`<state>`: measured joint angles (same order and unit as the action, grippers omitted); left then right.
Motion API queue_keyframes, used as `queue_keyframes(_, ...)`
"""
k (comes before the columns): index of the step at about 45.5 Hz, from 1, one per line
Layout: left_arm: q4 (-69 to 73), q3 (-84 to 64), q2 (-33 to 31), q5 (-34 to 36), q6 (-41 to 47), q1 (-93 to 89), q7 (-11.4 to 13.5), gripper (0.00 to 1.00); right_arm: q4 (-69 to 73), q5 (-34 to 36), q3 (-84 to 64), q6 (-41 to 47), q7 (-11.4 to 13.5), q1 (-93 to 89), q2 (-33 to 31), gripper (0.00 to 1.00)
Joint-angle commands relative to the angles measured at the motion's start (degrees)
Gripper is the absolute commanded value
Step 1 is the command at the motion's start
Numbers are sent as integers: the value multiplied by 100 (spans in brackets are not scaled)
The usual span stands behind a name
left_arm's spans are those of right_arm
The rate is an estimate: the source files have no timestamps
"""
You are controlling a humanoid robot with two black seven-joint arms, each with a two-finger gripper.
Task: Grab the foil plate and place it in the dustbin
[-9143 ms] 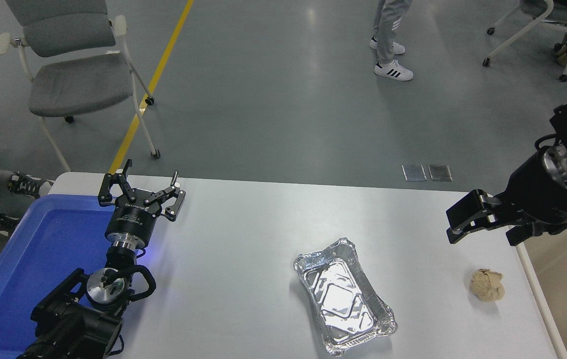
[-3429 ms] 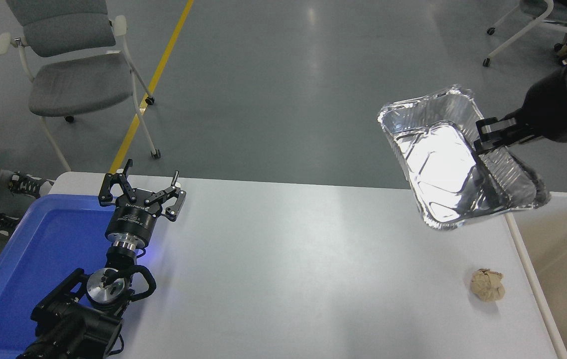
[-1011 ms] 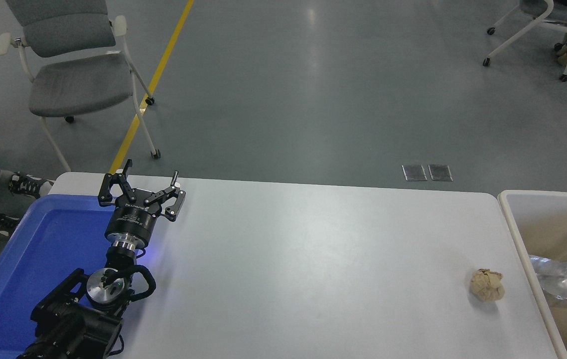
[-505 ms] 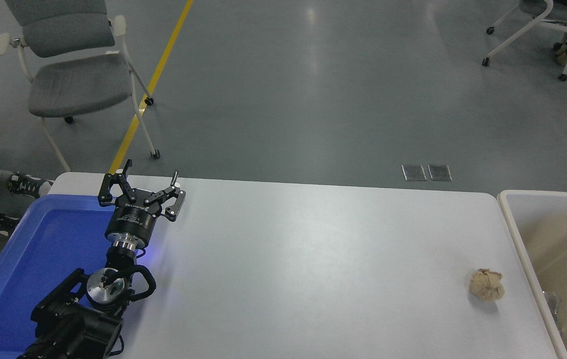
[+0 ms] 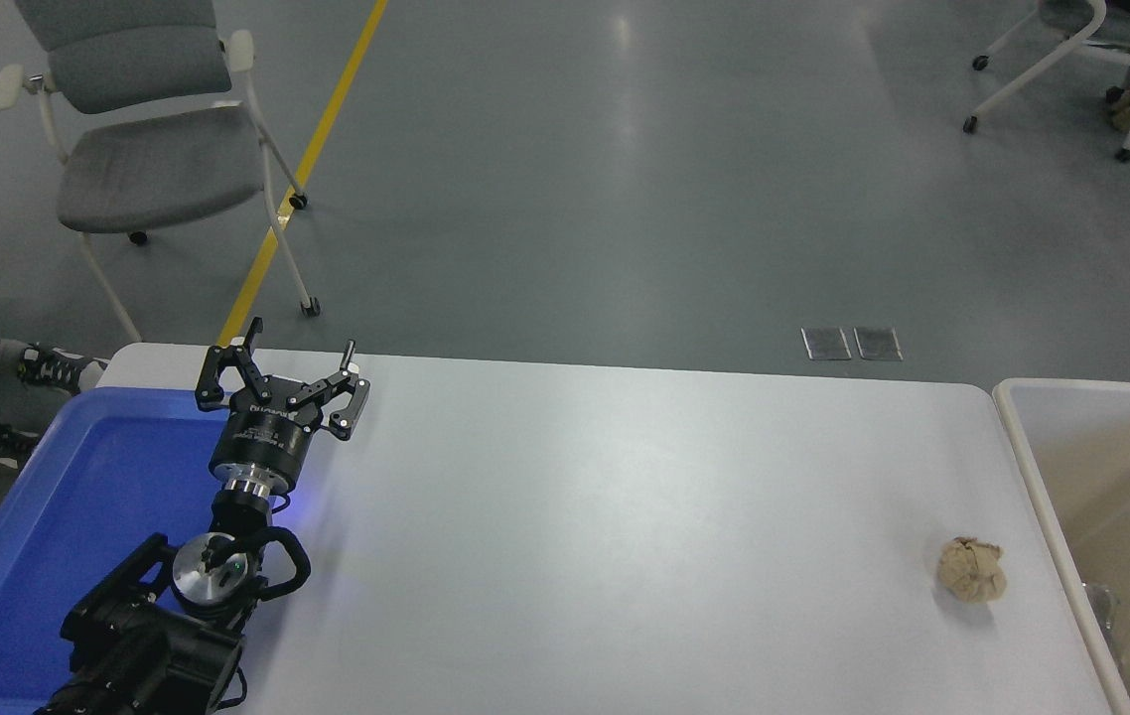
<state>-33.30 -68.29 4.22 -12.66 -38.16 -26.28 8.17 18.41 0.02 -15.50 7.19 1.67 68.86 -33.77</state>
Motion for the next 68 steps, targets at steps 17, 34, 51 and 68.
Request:
queue_keyframes(17, -1, 0, 0, 0, 1, 0, 0, 99, 5004, -187, -4013, 28, -35, 3642, -25, 100)
queue_keyframes(34, -1, 0, 0, 0, 1, 0, 0, 99, 6191, -652, -4840, 238, -35, 5155, 1328, 100)
queue_keyframes(51, -1, 0, 0, 0, 1, 0, 0, 99, 7123, -925, -4787, 1583, -26, 5683, 2067, 100)
queue_keyframes(68, -1, 0, 0, 0, 1, 0, 0, 99, 7229, -644, -5183, 3525, -35, 5779, 1576, 100)
